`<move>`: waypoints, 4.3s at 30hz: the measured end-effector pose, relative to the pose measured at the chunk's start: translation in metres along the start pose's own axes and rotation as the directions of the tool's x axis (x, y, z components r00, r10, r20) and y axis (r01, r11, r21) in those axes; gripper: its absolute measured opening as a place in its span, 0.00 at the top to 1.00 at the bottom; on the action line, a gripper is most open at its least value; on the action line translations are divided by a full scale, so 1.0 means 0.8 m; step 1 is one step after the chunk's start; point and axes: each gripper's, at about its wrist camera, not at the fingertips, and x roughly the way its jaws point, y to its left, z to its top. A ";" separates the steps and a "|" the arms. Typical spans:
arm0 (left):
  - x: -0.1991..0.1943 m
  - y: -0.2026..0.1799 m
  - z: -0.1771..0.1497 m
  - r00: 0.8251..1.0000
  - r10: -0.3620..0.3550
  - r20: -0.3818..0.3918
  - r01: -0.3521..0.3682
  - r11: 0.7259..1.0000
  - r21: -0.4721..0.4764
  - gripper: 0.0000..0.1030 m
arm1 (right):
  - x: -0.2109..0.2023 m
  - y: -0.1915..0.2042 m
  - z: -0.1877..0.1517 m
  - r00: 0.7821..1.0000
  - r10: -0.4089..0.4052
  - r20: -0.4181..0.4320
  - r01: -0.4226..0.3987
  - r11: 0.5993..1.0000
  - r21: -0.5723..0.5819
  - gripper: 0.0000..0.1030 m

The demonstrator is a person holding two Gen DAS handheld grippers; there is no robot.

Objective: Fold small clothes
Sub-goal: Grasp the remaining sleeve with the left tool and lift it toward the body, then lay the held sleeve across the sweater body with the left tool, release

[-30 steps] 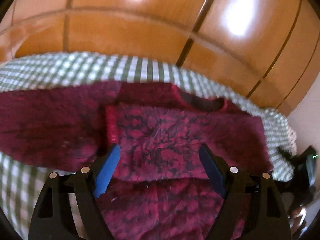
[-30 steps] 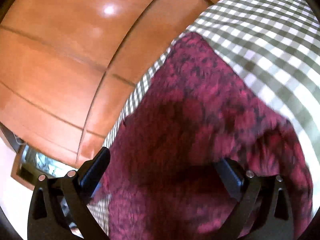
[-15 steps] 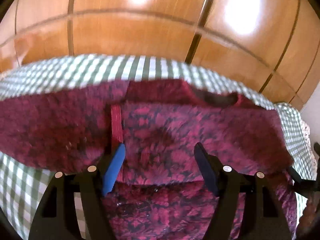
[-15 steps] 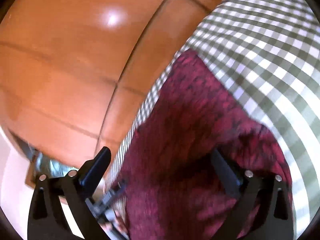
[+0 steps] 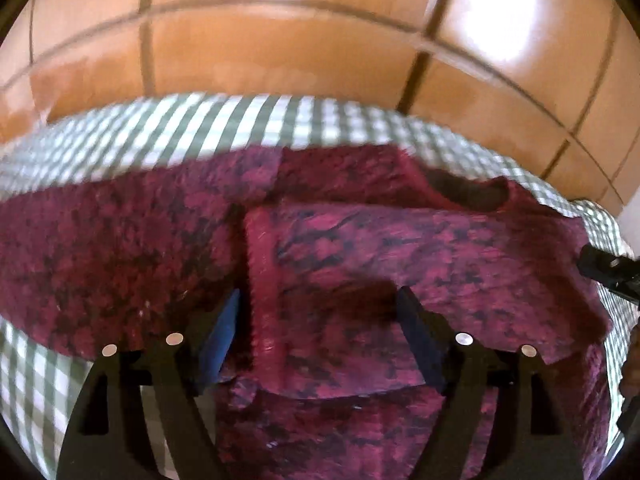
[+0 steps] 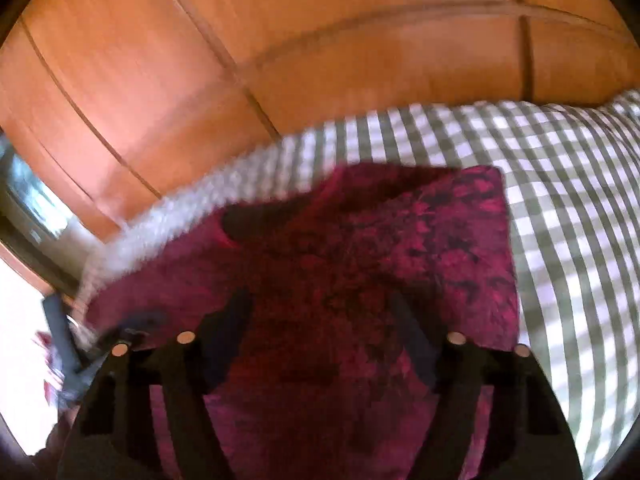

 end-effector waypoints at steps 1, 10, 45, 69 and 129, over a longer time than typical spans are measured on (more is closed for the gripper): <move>0.004 0.004 0.000 1.000 -0.001 -0.003 0.001 1.000 -0.018 0.20 | 0.010 -0.001 0.003 0.999 -0.045 0.003 0.045 0.999 -0.009 0.33; -0.018 0.024 0.000 0.999 -0.037 0.037 0.040 0.996 -0.082 0.19 | 0.018 0.022 -0.012 0.982 -0.154 0.104 0.157 0.987 -0.020 0.16; -0.151 0.459 -0.065 0.978 0.044 0.205 0.168 0.419 -0.892 0.04 | 0.060 0.160 -0.126 0.910 -0.387 0.148 0.414 0.847 -0.332 0.02; -0.172 0.371 -0.014 0.954 0.075 0.290 0.138 0.751 -0.645 0.89 | 0.059 0.158 -0.127 0.915 -0.373 0.151 0.403 0.856 -0.324 0.02; -0.106 0.215 -0.102 0.987 0.109 0.119 -0.058 0.929 -0.366 0.10 | 0.188 0.382 -0.042 0.954 0.205 -0.219 -0.212 0.977 -0.009 0.67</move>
